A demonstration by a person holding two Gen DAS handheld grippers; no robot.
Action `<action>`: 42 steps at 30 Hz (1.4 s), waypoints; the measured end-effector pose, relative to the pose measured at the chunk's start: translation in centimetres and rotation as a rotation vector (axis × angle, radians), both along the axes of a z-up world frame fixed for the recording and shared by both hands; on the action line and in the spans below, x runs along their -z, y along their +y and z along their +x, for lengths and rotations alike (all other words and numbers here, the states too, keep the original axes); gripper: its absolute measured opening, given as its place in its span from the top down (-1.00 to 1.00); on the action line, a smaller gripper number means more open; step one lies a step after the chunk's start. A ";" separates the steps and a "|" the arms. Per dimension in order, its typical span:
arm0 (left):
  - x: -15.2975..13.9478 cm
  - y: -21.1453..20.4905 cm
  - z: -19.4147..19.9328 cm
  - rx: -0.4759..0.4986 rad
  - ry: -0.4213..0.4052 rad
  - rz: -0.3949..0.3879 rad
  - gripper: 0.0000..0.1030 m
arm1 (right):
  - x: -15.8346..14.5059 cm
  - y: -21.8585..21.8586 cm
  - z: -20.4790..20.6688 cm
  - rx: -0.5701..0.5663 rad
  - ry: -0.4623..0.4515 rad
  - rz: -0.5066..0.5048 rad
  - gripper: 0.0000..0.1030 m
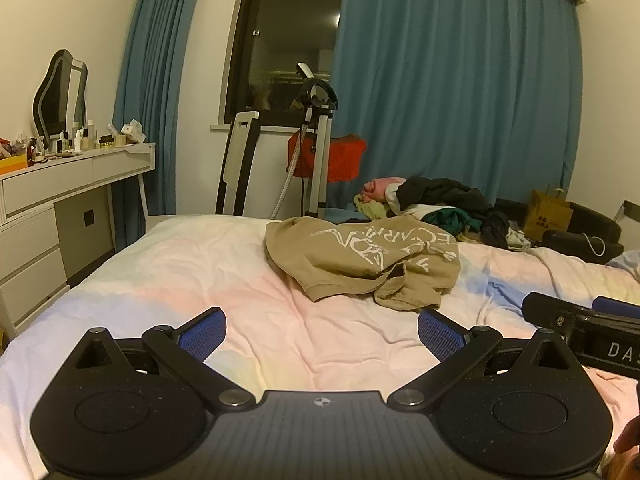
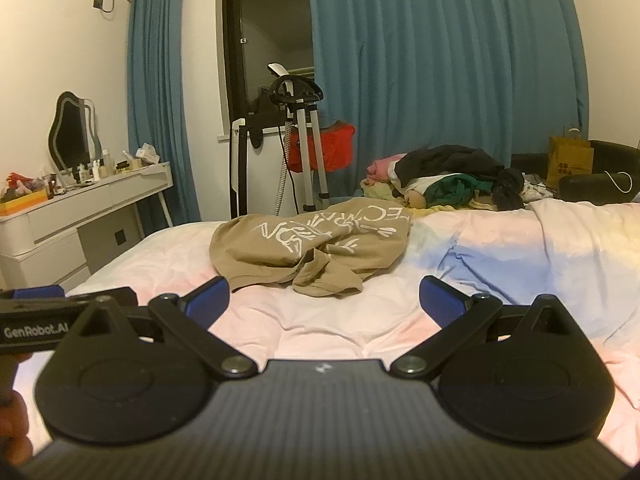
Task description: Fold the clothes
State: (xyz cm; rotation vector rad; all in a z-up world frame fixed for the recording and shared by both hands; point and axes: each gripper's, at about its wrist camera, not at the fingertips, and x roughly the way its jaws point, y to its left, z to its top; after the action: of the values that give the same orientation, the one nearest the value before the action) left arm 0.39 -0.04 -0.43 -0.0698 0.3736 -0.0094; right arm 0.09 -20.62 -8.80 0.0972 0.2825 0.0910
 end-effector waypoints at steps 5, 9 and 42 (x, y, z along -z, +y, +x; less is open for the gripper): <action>0.3 -0.1 0.1 0.002 0.006 0.004 -0.99 | 0.0 -0.4 0.1 0.006 0.003 0.019 -1.00; 0.6 -0.3 0.3 0.001 0.006 0.014 -0.99 | 0.1 -0.4 0.1 0.007 0.006 0.020 -1.00; -7.6 1.1 -2.7 -0.115 -0.117 -0.037 -0.99 | -8.1 -1.3 -0.9 0.054 -0.066 0.035 -1.00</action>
State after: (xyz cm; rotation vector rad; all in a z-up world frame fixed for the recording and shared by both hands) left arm -2.29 1.08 7.21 -0.1264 0.2522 0.0935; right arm -0.81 -21.90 -0.68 0.1358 0.2123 0.0453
